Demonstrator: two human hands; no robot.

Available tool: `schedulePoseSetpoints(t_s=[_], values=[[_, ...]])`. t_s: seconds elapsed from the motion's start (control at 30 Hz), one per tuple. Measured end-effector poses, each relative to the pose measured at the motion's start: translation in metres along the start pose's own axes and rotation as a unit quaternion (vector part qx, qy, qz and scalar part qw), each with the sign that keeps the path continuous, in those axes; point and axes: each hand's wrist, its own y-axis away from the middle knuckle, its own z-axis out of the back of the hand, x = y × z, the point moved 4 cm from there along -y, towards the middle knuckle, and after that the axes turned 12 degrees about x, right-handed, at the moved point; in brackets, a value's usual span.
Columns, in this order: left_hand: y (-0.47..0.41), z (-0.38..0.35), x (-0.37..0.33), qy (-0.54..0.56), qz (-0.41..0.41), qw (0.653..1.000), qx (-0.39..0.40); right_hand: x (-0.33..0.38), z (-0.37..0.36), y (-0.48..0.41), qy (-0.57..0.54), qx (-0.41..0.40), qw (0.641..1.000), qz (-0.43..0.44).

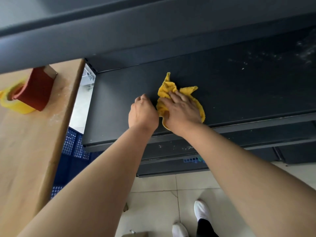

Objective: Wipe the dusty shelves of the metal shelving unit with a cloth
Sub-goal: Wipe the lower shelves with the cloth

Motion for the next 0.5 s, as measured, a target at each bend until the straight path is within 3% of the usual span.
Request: schedulePoseSetpoints(t_s=[0.33,0.5], values=[[0.018,-0.024,-0.035,-0.055,-0.056,0.995,0.063,-0.067,0.018,0.046,-0.005,-0.005,0.997,-0.071],[0.017,-0.024,-0.033,-0.087,-0.041,0.995,0.036,-0.120,0.036,0.059,-0.016,-0.023,0.987,-0.159]])
